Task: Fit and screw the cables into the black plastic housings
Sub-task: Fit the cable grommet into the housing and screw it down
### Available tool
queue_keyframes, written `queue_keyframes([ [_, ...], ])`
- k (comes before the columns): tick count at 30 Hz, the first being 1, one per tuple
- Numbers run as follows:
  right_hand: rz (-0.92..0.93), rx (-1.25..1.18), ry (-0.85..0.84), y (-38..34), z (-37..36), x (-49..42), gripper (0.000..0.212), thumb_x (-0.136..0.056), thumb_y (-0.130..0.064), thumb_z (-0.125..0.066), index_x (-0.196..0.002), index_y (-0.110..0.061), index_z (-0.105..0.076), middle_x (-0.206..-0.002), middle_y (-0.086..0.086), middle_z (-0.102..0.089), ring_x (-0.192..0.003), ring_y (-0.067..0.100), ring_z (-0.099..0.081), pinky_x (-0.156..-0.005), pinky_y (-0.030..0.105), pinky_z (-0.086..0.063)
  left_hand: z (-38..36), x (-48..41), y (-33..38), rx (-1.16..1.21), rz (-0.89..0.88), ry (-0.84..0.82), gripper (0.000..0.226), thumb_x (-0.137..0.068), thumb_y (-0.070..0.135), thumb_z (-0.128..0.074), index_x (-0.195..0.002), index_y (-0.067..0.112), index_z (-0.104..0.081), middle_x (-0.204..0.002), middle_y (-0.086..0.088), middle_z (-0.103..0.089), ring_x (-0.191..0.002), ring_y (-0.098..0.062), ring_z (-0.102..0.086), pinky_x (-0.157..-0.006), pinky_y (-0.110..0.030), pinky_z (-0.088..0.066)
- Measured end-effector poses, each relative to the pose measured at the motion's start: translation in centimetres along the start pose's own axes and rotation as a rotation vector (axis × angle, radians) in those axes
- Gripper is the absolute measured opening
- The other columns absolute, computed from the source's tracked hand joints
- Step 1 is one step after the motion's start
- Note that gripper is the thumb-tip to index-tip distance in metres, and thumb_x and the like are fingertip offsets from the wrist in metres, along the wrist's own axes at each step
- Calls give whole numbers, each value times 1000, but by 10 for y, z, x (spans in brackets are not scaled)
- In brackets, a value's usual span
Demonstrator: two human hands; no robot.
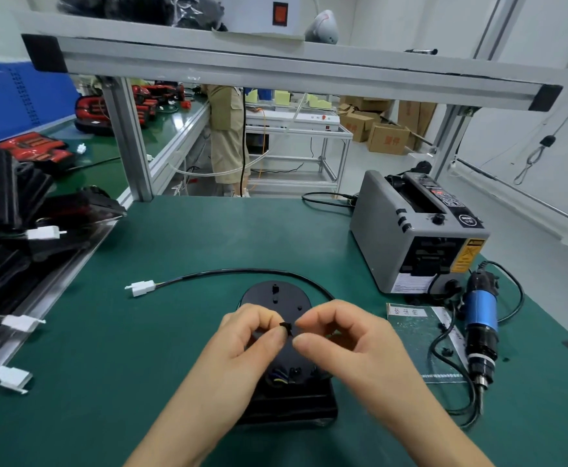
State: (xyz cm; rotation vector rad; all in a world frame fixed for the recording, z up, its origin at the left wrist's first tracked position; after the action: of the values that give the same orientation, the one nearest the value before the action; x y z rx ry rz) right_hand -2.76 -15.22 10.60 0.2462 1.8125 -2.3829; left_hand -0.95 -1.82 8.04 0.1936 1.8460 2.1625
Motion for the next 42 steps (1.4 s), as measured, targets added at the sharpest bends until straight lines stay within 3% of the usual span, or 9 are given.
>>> queue_keyframes([
  [2, 95, 155, 62, -9, 1, 2, 20, -63, -46, -69, -77, -32, -67, -73, -14, -63, -66, 5, -58, -61, 16, -45, 3, -1, 5, -96, -53, 53, 14, -88, 26, -58, -75, 31, -61, -84, 10, -54, -86, -10, -50, -79, -22, -39],
  [7, 225, 375, 130, -20, 3, 6, 6, -72, -26, -63, -66, -25, -62, -69, -8, -60, -67, 14, -57, -60, 30, -47, 0, 1, 17, -257, -171, 64, 22, -84, 13, -64, -70, 29, -61, -87, 16, -58, -98, -4, -46, -73, -7, -34],
  [16, 153, 319, 127, -7, 14, 10, 12, -72, -24, -61, -62, -30, -57, -68, -8, -59, -64, 12, -54, -60, 25, -45, 1, 2, 13, -199, -145, 117, 24, -81, 19, -70, -78, 43, -69, -87, 20, -61, -97, 0, -47, -75, -4, -32],
  [20, 90, 293, 82, 2, 10, 9, 6, -73, -30, -59, -67, -28, -60, -73, -10, -60, -68, 11, -55, -61, 23, -44, -2, 3, 15, -179, -131, 106, 9, -76, 31, -72, -69, 36, -68, -86, 17, -59, -97, -1, -47, -73, -3, -32],
  [22, 74, 289, 71, 4, 8, 9, 3, -73, -32, -58, -72, -30, -60, -74, -11, -60, -68, 10, -55, -61, 22, -44, -2, 3, 13, -203, -135, 111, 16, -79, 24, -70, -67, 32, -65, -85, 15, -59, -97, -2, -47, -73, -3, -31],
  [25, 44, 221, 65, 6, 12, 7, 11, -79, -23, -63, -70, -29, -60, -66, -13, -58, -62, 5, -51, -59, 17, -40, 0, 4, 10, -233, -115, 115, 25, -82, 11, -64, -68, 30, -60, -85, 14, -58, -95, -2, -45, -72, -4, -31],
  [31, -118, 18, -26, 20, 6, 4, 30, -86, -6, -63, -66, -28, -65, -61, -7, -58, -60, 10, -52, -62, 22, -44, -2, 5, 14, -192, -121, 106, 17, -82, 19, -65, -73, 34, -66, -89, 16, -59, -98, 3, -45, -71, -2, -31],
  [37, -131, 4, -80, 20, -5, 5, 9, -74, -29, -61, -67, -32, -65, -64, -7, -58, -62, 9, -52, -65, 27, -47, 1, 2, 11, -227, -126, 146, 23, -77, 12, -71, -66, 31, -64, -85, 15, -58, -99, 0, -47, -71, -2, -31],
  [42, -126, 0, -82, 24, -6, 4, 7, -73, -31, -60, -68, -30, -65, -64, -5, -57, -63, 11, -50, -65, 30, -46, 1, 2, 9, -235, -126, 150, 24, -78, 11, -67, -65, 31, -62, -84, 15, -58, -97, 0, -46, -70, -3, -32],
])
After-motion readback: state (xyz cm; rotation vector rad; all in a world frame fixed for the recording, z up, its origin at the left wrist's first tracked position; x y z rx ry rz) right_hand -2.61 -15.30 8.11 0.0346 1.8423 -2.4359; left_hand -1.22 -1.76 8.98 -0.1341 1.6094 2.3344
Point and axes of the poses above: each hand's wrist, its own x-axis away from the middle knuckle, its own z-axis out of the back of the hand, y = z × x, the point moved 9 cm from there along -x, towards the middle knuckle
